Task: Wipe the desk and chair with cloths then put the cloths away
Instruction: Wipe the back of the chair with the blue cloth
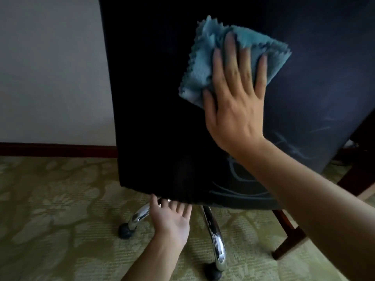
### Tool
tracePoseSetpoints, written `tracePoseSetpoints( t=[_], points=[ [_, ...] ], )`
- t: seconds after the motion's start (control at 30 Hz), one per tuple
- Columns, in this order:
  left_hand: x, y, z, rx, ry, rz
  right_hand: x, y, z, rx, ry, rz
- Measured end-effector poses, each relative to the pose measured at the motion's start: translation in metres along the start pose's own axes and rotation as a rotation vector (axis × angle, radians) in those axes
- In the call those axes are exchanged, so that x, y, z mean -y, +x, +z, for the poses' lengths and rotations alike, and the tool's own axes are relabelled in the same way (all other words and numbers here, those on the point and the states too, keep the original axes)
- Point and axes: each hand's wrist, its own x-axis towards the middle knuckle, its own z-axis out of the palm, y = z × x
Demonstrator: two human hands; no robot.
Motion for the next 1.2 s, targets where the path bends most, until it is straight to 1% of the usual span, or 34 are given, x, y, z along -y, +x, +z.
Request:
tracePoseSetpoints(
  t=[0.07,0.1,0.2,0.23,0.27,0.3,0.33,0.43,0.47,0.5,0.53,0.57,0.63,0.67,0.7,0.73,0.77,0.83,0.87,0.93,0.97,1.03,1.07,1.1,1.13,1.17,1.2],
  points=[
    [0.004,-0.002,0.0,-0.014,0.018,-0.028,0.001,-0.008,0.002,-0.001,0.037,-0.031],
    [0.005,-0.002,0.0,-0.031,0.021,-0.05,0.002,-0.026,0.006,0.035,0.065,-0.078],
    [0.005,-0.004,0.005,-0.039,0.012,-0.069,0.004,-0.094,0.018,0.268,0.084,-0.371],
    [0.004,-0.003,0.006,-0.045,-0.002,-0.066,0.002,-0.107,0.019,0.341,0.058,-0.447],
    [0.004,-0.002,0.008,-0.054,-0.002,-0.069,-0.002,-0.111,0.018,0.368,0.04,-0.474],
    [0.005,-0.002,0.009,-0.054,-0.01,-0.065,-0.005,-0.104,0.015,0.364,0.046,-0.462],
    [0.008,-0.001,0.009,-0.053,-0.015,-0.062,-0.007,-0.091,0.012,0.323,0.07,-0.409],
    [0.021,-0.003,0.007,-0.017,0.014,-0.083,-0.016,-0.053,0.002,0.117,0.061,-0.144],
    [0.022,-0.001,0.01,0.005,0.019,-0.088,-0.017,-0.049,0.002,0.073,0.054,-0.079],
    [0.025,-0.001,0.007,0.002,0.015,-0.099,-0.014,-0.059,0.002,0.074,0.065,-0.052],
    [0.026,0.0,0.008,-0.005,0.014,-0.103,-0.012,-0.075,0.004,0.099,0.081,-0.078],
    [0.028,0.0,0.007,-0.01,0.01,-0.107,-0.011,-0.099,0.006,0.161,0.094,-0.147],
    [0.031,0.001,0.007,-0.024,0.012,-0.108,-0.017,-0.15,0.01,0.327,0.069,-0.314],
    [0.031,0.003,0.006,-0.023,0.017,-0.107,-0.023,-0.162,0.007,0.395,0.04,-0.364],
    [0.031,0.003,0.006,-0.013,0.016,-0.11,-0.031,-0.161,0.004,0.414,0.017,-0.371],
    [0.031,0.001,0.006,0.0,0.01,-0.109,-0.036,-0.149,0.0,0.379,0.006,-0.333],
    [0.03,0.0,0.007,0.009,0.008,-0.105,-0.039,-0.13,-0.003,0.309,0.007,-0.253],
    [0.034,-0.006,0.01,-0.007,0.036,-0.111,-0.046,-0.087,-0.009,0.13,-0.015,-0.064],
    [0.038,-0.012,0.012,-0.016,0.073,-0.121,-0.048,-0.071,-0.01,0.064,-0.009,0.004],
    [0.049,-0.025,0.016,-0.032,0.233,-0.16,-0.046,-0.063,-0.009,0.024,0.019,0.042],
    [0.054,-0.034,0.02,-0.049,0.374,-0.188,-0.045,-0.073,-0.007,0.041,0.043,0.016],
    [0.059,-0.049,0.029,-0.068,0.713,-0.191,-0.043,-0.119,0.0,0.153,0.074,-0.091],
    [0.06,-0.053,0.031,-0.052,0.857,-0.141,-0.044,-0.149,0.004,0.242,0.07,-0.177],
    [0.058,-0.056,0.034,-0.009,0.983,-0.039,-0.045,-0.177,0.007,0.346,0.049,-0.269],
    [0.055,-0.057,0.035,0.058,1.115,0.155,-0.048,-0.197,0.007,0.444,0.021,-0.343],
    [0.049,-0.057,0.035,0.129,1.269,0.432,-0.052,-0.206,0.006,0.502,0.003,-0.381],
    [0.042,-0.057,0.036,0.196,1.408,0.741,-0.055,-0.204,0.004,0.514,0.006,-0.383]
  ],
)
